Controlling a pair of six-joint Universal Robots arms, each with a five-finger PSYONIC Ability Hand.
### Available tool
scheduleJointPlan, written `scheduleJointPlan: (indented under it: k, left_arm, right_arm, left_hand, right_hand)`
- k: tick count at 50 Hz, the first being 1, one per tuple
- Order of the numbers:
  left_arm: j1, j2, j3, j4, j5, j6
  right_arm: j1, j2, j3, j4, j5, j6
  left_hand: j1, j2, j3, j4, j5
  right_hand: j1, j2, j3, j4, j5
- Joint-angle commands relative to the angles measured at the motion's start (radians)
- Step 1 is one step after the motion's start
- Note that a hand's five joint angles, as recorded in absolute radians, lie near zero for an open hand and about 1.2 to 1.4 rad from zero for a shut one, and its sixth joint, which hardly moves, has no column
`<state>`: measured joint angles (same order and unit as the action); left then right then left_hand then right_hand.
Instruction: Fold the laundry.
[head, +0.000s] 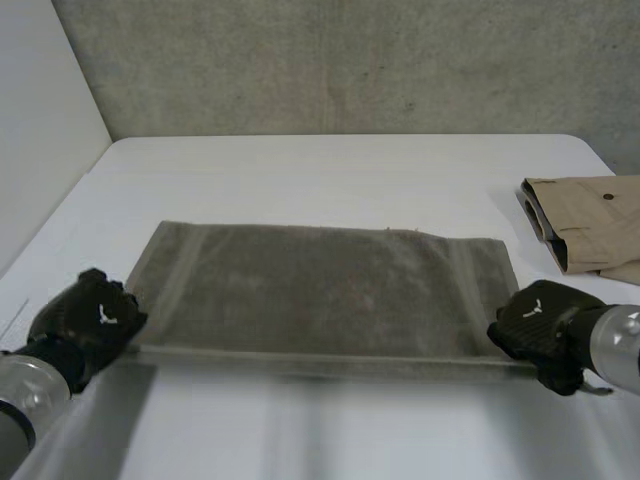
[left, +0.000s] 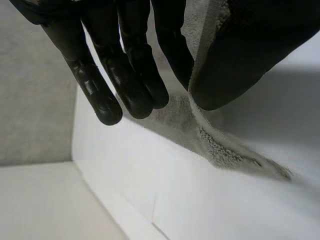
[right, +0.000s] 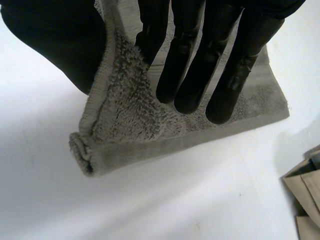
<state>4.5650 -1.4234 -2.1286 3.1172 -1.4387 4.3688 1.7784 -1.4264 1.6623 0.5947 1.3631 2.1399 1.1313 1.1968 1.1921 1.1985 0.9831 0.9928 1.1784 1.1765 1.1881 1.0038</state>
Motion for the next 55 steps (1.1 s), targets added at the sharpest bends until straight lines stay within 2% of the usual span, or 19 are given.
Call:
scheduleJointPlan:
  k: [1, 11, 15, 23, 30, 31, 32, 33, 34, 39, 44, 49, 52, 55]
  left_arm:
    - [-0.006, -0.215, 0.11, 0.17, 0.017, -0.08]
    - [-0.081, -0.579, 0.424, 0.486, -0.005, -0.15]
    - [-0.093, -0.719, 0.56, 0.556, -0.052, -0.169]
    - [-0.152, -0.957, 0.853, 0.564, -0.133, -0.198]
    - [-0.164, -1.085, 1.021, 0.566, -0.192, -0.207]
    - [-0.17, -1.104, 1.053, 0.567, -0.199, -0.212]
    - [-0.173, -1.111, 1.062, 0.566, -0.201, -0.215]
    - [-0.176, -1.117, 1.072, 0.567, -0.204, -0.215]
    - [-0.185, -1.123, 1.079, 0.575, -0.212, -0.219]
    - [-0.215, -1.106, 1.073, 0.57, -0.224, -0.222]
    - [-0.228, -1.036, 1.01, 0.558, -0.238, -0.255]
    - [-0.222, -0.838, 0.814, 0.551, -0.241, -0.403]
    - [-0.219, -0.721, 0.696, 0.551, -0.235, -0.512]
    - [-0.218, -0.616, 0.577, 0.551, -0.203, -0.639]
  right_arm:
    - [0.002, 0.084, -0.041, -0.13, 0.037, -0.003]
    - [0.076, 0.318, -0.257, -0.379, 0.237, 0.015]
    - [0.081, 0.417, -0.34, -0.492, 0.249, 0.008]
    - [0.104, 0.589, -0.53, -0.569, 0.257, -0.002]
    - [0.104, 0.728, -0.676, -0.628, 0.26, -0.002]
    - [0.105, 0.738, -0.687, -0.639, 0.261, 0.001]
    - [0.105, 0.745, -0.696, -0.65, 0.263, 0.001]
    - [0.105, 0.748, -0.7, -0.661, 0.267, 0.0]
    - [0.105, 0.753, -0.707, -0.68, 0.274, 0.001]
    - [0.099, 0.715, -0.705, -0.727, 0.275, 0.02]
    - [0.091, 0.575, -0.662, -0.727, 0.278, 0.089]
    - [0.081, 0.388, -0.511, -0.701, 0.266, 0.302]
    - [0.035, 0.288, -0.406, -0.606, 0.237, 0.399]
    - [-0.013, 0.227, -0.313, -0.472, 0.153, 0.462]
  left_hand:
    - [0.265, 0.199, 0.204, 0.198, 0.239]
    - [0.265, 0.199, 0.204, 0.198, 0.239]
    - [0.265, 0.199, 0.204, 0.198, 0.239]
    - [0.265, 0.199, 0.204, 0.198, 0.239]
    - [0.265, 0.199, 0.204, 0.198, 0.239]
    - [0.065, -0.001, 0.004, -0.002, 0.038]
    - [-0.228, -0.293, -0.289, -0.295, -0.254]
    - [-0.652, -0.718, -0.713, -0.719, -0.679]
    - [-0.957, -1.022, -1.018, -1.024, -0.983]
    - [-0.957, -1.022, -1.018, -1.024, -0.983]
    - [-0.957, -1.022, -1.018, -1.024, -0.983]
    - [-0.957, -1.022, -1.018, -1.024, -0.983]
    - [-0.957, -1.022, -1.018, -1.024, -0.983]
    - [-0.957, -1.022, -1.018, -1.024, -0.983]
  right_hand:
    - [0.403, 0.218, 0.22, 0.208, 0.218]
    - [0.403, 0.218, 0.22, 0.208, 0.218]
    - [0.403, 0.218, 0.22, 0.208, 0.218]
    - [0.403, 0.218, 0.22, 0.208, 0.218]
    - [0.403, 0.218, 0.22, 0.208, 0.218]
    - [0.403, 0.218, 0.22, 0.208, 0.218]
    - [0.123, -0.063, -0.061, -0.073, -0.063]
    - [-0.29, -0.476, -0.474, -0.485, -0.476]
    - [-0.818, -1.004, -1.002, -1.014, -1.004]
    - [-0.818, -1.004, -1.002, -1.014, -1.004]
    - [-0.818, -1.004, -1.002, -1.014, -1.004]
    - [-0.818, -1.004, -1.002, -1.014, -1.004]
    - [-0.818, -1.004, -1.002, -1.014, -1.004]
    - [-0.818, -1.004, -1.002, -1.014, -1.004]
